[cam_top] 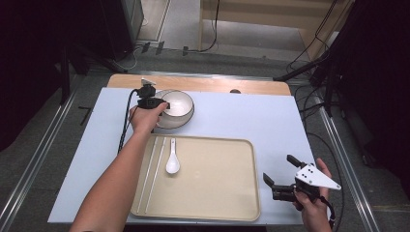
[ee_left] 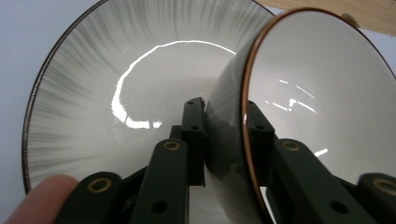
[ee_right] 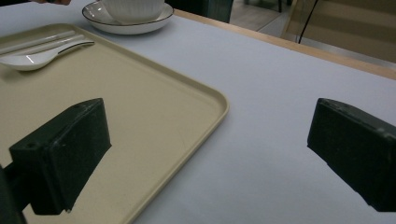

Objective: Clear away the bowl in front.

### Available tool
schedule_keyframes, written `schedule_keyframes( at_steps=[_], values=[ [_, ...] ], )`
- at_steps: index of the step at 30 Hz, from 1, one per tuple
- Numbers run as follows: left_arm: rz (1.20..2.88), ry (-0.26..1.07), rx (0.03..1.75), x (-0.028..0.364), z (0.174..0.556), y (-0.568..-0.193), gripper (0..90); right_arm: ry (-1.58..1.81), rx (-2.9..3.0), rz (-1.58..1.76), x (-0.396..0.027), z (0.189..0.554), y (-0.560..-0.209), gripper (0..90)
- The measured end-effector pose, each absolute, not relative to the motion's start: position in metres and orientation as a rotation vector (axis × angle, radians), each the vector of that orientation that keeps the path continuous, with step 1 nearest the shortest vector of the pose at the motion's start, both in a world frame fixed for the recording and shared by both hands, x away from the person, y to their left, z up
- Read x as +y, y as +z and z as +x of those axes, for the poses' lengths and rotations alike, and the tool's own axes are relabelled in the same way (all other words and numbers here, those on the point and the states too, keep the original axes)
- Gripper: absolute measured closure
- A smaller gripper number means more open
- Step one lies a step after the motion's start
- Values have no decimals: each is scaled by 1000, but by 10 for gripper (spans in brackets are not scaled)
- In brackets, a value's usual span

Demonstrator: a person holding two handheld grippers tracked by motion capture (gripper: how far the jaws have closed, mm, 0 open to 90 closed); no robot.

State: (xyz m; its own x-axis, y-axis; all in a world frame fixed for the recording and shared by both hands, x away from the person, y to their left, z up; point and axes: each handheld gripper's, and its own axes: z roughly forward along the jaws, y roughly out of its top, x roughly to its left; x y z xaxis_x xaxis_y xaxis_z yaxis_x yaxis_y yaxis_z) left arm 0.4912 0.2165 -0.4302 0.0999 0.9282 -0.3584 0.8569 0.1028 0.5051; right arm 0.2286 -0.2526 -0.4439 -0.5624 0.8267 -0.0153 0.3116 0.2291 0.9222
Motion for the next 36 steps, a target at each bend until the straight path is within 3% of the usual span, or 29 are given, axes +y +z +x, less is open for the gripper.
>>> schedule_keyframes(
  at_steps=[2, 36],
  values=[
    [1746, 130, 1750, 217, 491, -430, 797, 1313, 1994, 1046, -253, 228, -444, 0],
    [1731, 146, 1708, 231, 477, -409, 822, 1316, 1992, 1050, -254, 229, -444, 0]
  ],
)
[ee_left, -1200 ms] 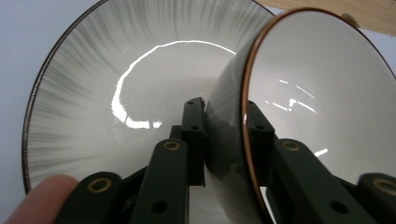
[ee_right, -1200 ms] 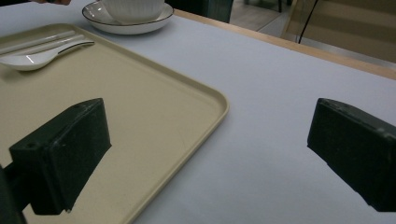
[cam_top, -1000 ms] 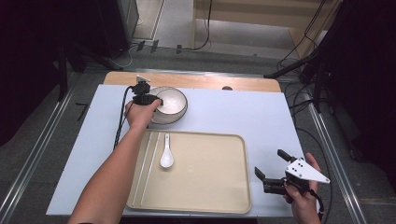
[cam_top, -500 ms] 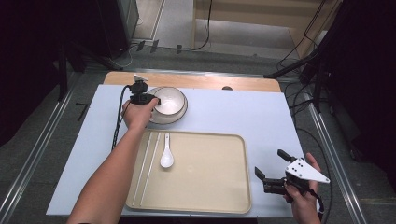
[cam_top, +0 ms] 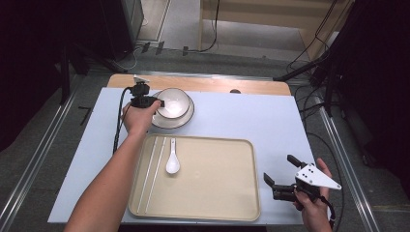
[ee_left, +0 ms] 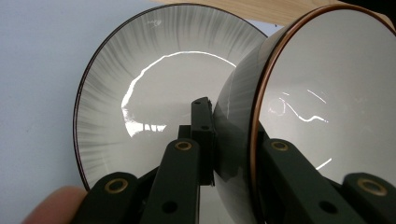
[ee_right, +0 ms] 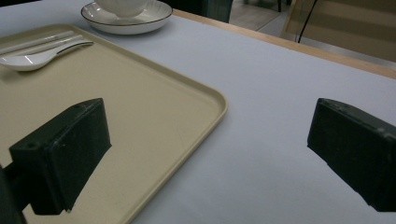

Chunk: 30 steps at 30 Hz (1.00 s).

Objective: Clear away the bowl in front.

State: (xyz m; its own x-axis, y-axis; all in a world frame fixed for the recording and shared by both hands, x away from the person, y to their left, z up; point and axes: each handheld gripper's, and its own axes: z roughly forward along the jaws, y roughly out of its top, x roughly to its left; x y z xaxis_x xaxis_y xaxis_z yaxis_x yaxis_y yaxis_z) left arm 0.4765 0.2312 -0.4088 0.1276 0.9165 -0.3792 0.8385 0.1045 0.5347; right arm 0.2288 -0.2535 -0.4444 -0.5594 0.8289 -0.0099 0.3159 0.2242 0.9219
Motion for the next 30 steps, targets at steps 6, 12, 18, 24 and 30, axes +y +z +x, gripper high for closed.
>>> schedule_keyframes(
  at_steps=[6, 12, 18, 24, 30],
  values=[
    [1741, 149, 1701, 233, 469, -407, 822, 1320, 1992, 1040, -253, 229, -444, 0],
    [1750, 143, 1684, 234, 460, -402, 822, 1323, 1991, 1041, -252, 229, -443, 0],
    [1747, 116, 1664, 236, 451, -399, 823, 1321, 1993, 1035, -251, 229, -443, 0],
    [1754, 110, 1650, 237, 442, -395, 823, 1322, 1993, 1033, -251, 228, -442, 0],
    [1754, 103, 1639, 238, 433, -394, 823, 1324, 1996, 1026, -250, 228, -442, 0]
  ],
)
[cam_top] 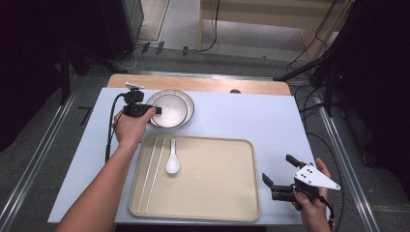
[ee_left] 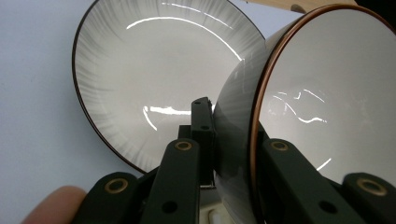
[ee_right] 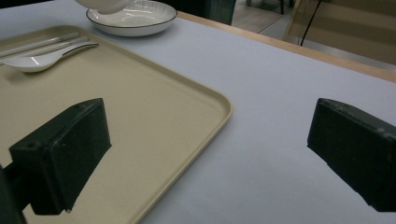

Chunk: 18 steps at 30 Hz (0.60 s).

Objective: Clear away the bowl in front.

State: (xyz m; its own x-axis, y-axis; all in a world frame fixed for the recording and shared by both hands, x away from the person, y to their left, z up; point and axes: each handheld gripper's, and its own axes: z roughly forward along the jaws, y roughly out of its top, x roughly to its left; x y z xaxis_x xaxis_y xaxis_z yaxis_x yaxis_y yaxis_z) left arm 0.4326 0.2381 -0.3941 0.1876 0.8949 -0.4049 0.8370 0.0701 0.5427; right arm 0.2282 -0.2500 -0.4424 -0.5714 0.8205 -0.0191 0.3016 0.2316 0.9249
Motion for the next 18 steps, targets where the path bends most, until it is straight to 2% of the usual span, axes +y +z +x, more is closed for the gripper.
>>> schedule_keyframes(
  at_steps=[18],
  values=[
    [1774, 110, 1603, 239, 402, -383, 823, 1329, 1993, 1026, -249, 227, -441, 0]
  ],
)
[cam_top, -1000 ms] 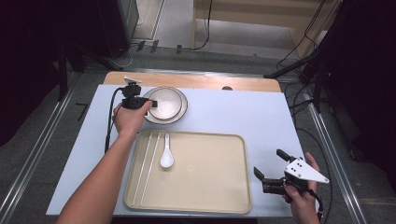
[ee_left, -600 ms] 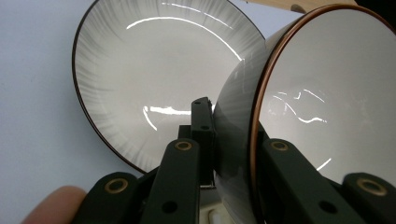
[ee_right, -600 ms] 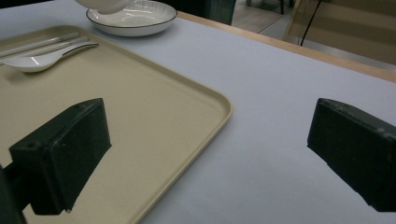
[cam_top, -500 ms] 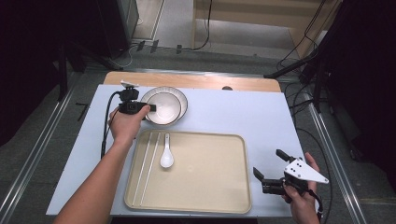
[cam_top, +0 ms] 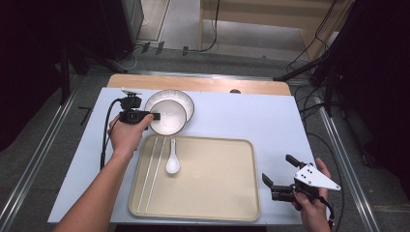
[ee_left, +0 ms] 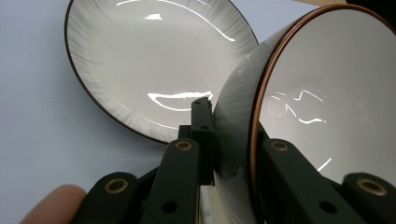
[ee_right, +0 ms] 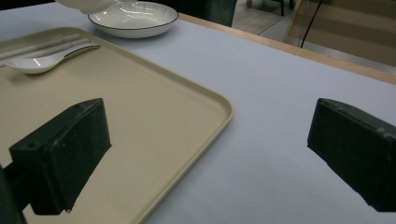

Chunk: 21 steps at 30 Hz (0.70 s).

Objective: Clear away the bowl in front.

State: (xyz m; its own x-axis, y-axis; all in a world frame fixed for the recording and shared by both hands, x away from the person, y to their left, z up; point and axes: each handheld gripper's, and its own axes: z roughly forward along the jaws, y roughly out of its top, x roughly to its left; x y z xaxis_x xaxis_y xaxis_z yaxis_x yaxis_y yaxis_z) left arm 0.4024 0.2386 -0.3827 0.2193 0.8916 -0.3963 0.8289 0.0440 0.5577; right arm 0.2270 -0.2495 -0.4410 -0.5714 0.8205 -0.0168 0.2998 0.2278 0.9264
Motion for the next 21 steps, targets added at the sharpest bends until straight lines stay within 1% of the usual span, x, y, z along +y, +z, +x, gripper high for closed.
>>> schedule_keyframes(
  at_steps=[12, 21],
  values=[
    [1778, 85, 1585, 241, 388, -379, 823, 1336, 1979, 1038, -248, 225, -440, 0],
    [1788, 59, 1557, 236, 375, -375, 823, 1325, 1974, 1047, -249, 223, -441, 0]
  ],
)
